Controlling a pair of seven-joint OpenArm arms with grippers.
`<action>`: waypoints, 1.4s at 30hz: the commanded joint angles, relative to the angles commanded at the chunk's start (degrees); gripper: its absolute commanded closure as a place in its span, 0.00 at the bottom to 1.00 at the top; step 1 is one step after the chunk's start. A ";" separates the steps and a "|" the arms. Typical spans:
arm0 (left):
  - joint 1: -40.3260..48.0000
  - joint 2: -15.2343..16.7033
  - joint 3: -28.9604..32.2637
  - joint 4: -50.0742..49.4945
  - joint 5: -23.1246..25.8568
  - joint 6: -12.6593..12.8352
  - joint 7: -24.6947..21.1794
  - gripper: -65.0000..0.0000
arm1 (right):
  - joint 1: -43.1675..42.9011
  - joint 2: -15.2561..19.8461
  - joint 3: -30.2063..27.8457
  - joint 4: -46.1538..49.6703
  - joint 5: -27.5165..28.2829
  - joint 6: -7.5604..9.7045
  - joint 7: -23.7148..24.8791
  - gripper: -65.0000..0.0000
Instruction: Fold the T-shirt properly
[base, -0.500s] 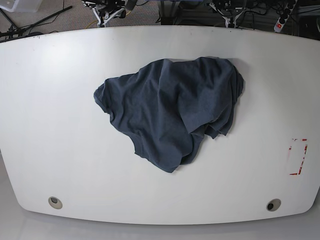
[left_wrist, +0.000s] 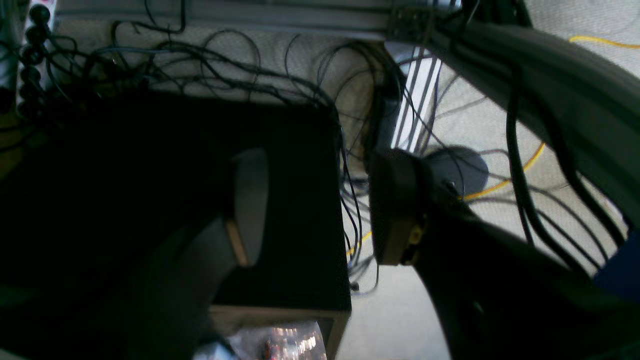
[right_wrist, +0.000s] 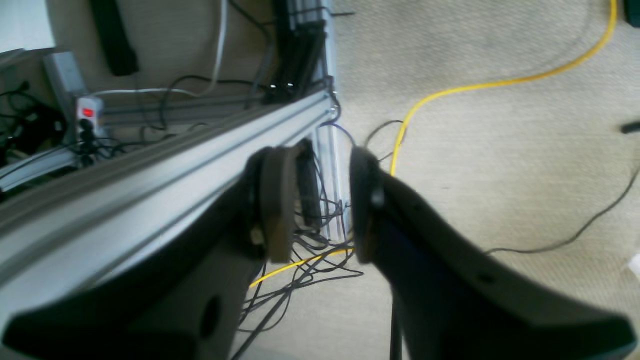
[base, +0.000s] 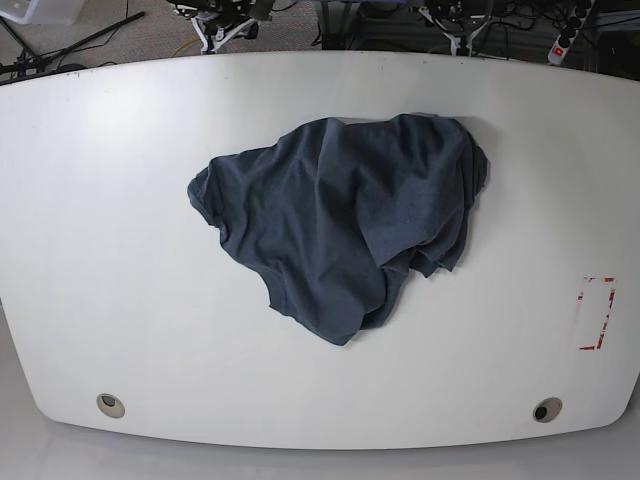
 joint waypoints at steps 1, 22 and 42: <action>0.62 0.00 0.00 0.00 0.00 0.00 -1.41 0.54 | -0.09 0.00 0.00 0.00 0.00 0.00 0.00 0.73; 20.75 0.00 0.00 23.65 -0.26 -0.35 -10.02 0.54 | -14.95 -2.99 0.53 19.96 0.44 0.00 -0.18 0.73; 53.80 -0.44 -0.26 69.45 -0.44 -0.35 -10.11 0.54 | -47.30 -10.37 -0.97 62.33 11.52 3.69 -2.81 0.73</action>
